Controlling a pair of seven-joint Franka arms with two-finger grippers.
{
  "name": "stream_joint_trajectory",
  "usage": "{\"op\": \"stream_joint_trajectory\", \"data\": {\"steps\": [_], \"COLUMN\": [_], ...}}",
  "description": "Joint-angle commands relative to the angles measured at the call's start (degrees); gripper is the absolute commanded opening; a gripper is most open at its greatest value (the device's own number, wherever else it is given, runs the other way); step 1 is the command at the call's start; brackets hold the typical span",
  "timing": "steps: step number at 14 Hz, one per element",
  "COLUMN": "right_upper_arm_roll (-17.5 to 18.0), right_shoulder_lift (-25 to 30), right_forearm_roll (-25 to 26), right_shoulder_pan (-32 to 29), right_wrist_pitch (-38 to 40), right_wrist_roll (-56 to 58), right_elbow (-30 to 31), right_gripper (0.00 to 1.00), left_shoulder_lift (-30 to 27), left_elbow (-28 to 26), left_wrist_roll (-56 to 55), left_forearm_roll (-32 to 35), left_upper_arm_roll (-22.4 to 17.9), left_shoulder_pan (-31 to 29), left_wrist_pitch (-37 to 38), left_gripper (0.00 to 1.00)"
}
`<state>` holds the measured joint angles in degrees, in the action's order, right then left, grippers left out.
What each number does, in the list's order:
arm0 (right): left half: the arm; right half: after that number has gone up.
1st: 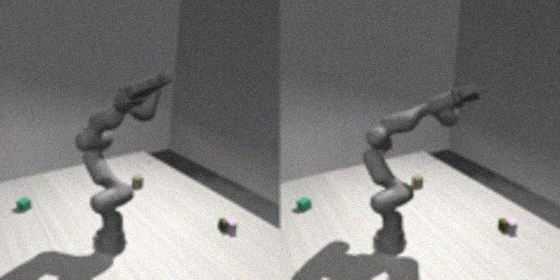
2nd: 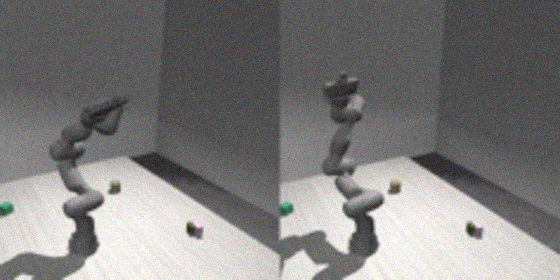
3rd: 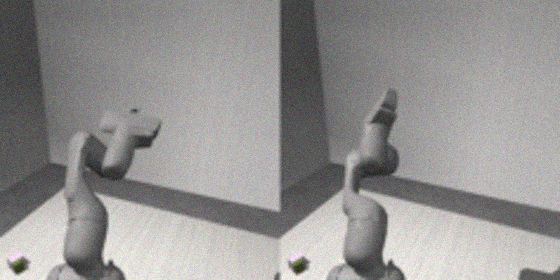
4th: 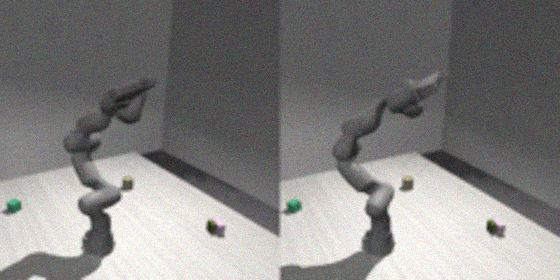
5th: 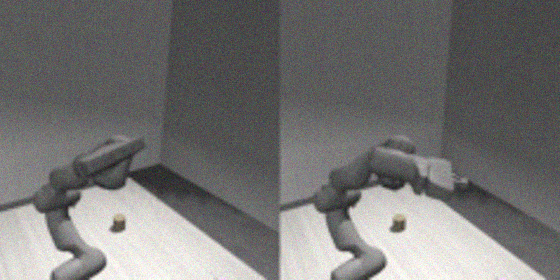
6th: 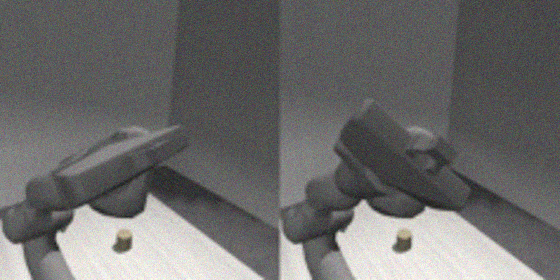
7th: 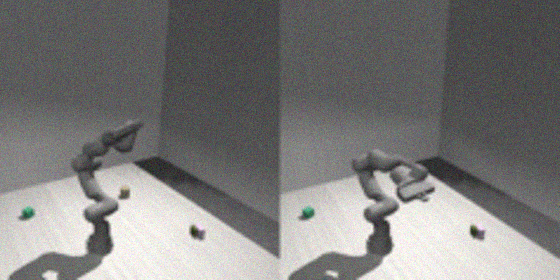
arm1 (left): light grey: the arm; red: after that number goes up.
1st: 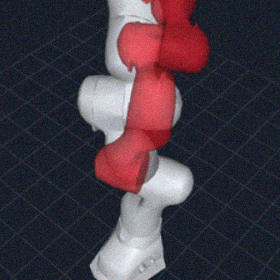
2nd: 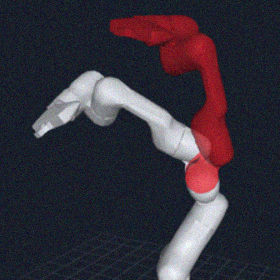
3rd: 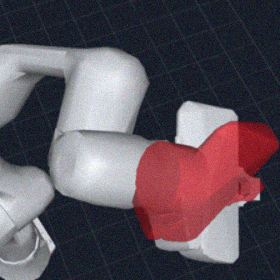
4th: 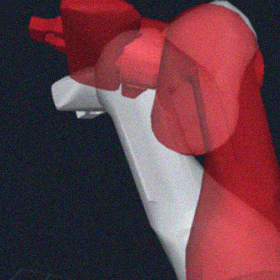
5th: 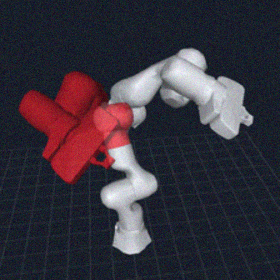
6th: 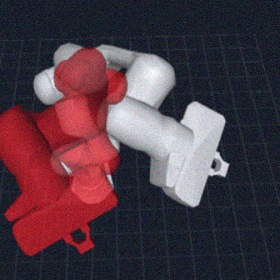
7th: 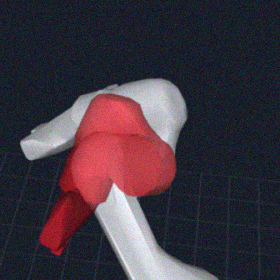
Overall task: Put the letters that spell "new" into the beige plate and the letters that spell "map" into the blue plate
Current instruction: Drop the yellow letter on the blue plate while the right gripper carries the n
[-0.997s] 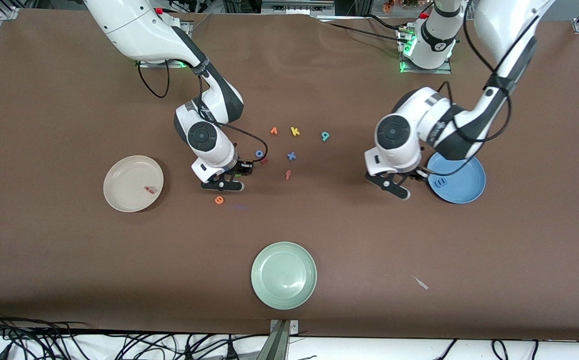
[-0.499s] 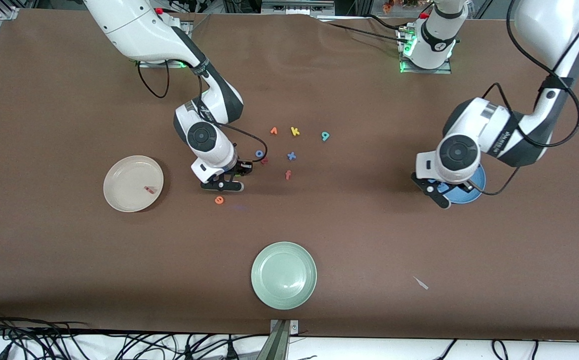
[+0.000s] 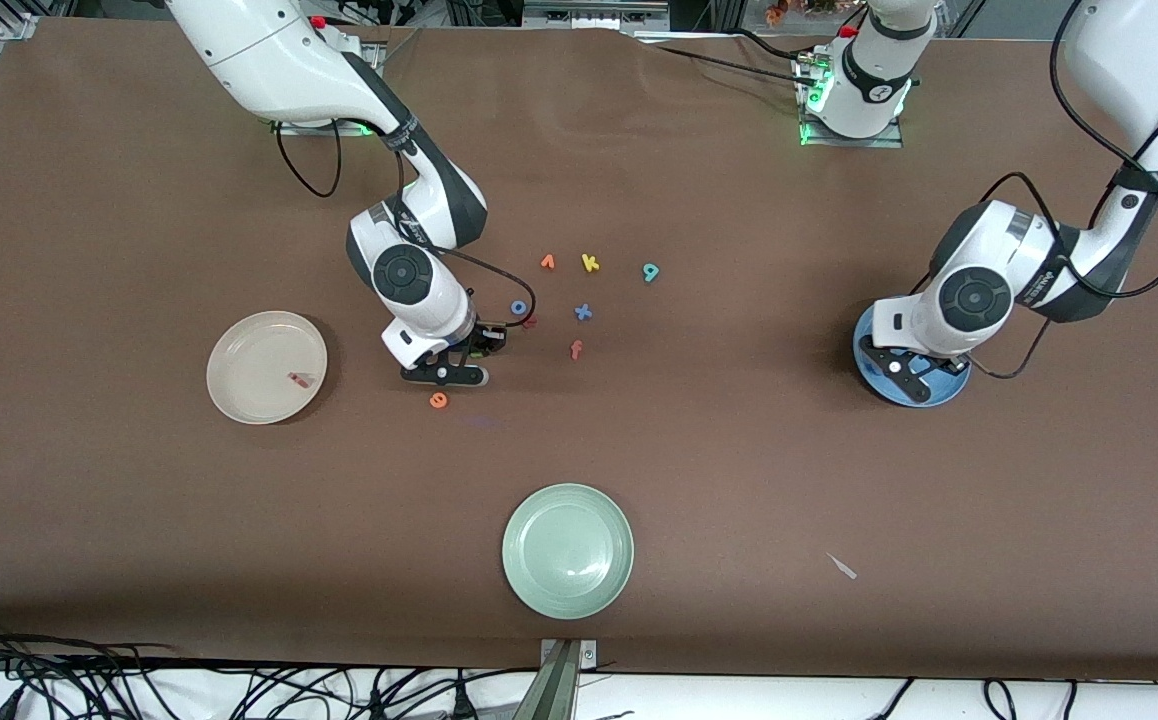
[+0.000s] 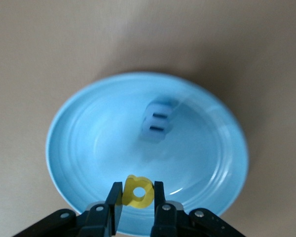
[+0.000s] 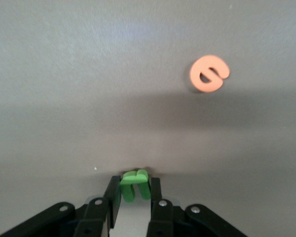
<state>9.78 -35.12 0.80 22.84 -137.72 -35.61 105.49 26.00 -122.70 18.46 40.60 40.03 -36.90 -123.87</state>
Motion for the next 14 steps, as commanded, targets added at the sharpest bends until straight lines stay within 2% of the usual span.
{"op": "stream_joint_trajectory", "data": {"steps": [1, 2, 3, 4, 5, 9, 11, 14], "right_upper_arm_roll": [-1.16, -2.56, -4.14, -5.72, -7.30, -13.54, -16.88, -19.36], "right_shoulder_lift": [1.02, 1.37, 2.24, 3.04, 3.91, 6.21, 6.30, 5.42], "right_forearm_roll": [-0.36, -0.36, -0.53, -0.71, -0.71, -0.71, -0.71, -0.71], "right_shoulder_pan": [-0.87, -0.96, -1.05, -1.05, -1.05, -1.13, -1.14, -1.92], "right_wrist_pitch": [9.11, 12.36, 15.18, 17.55, 19.58, 23.73, 24.25, 23.56], "right_wrist_roll": [2.03, 4.12, 6.93, 10.26, 13.34, 24.76, 30.05, 30.60], "right_elbow": [-5.28, -6.34, -6.27, -5.92, -5.74, -4.60, -4.07, -4.07], "right_gripper": [0.17, 0.17, 0.17, 0.17, 0.17, 0.17, 0.17, 0.17], "left_shoulder_lift": [-2.62, -2.36, -2.18, -2.18, -2.44, -4.54, -5.78, -5.79], "left_elbow": [-4.47, -5.52, -5.62, -5.54, -5.54, -4.92, -4.31, -1.94], "left_wrist_roll": [0.96, 0.88, 0.88, 0.88, 0.96, 0.62, -0.52, -8.05], "left_forearm_roll": [1.85, 1.85, 1.85, 1.85, 1.85, 0.80, -1.03, -13.24], "left_upper_arm_roll": [0.66, 0.66, 0.75, 0.75, 0.75, 3.46, 8.45, 16.27], "left_shoulder_pan": [-3.25, -4.22, -4.66, -4.76, -4.76, -4.76, -4.84, -4.50], "left_wrist_pitch": [-5.31, -7.33, -7.61, -7.70, -7.62, -7.00, -3.24, 2.83], "left_gripper": [0.17, 0.27, 0.43, 0.74, 1.00, 1.00, 1.00, 1.00]}}
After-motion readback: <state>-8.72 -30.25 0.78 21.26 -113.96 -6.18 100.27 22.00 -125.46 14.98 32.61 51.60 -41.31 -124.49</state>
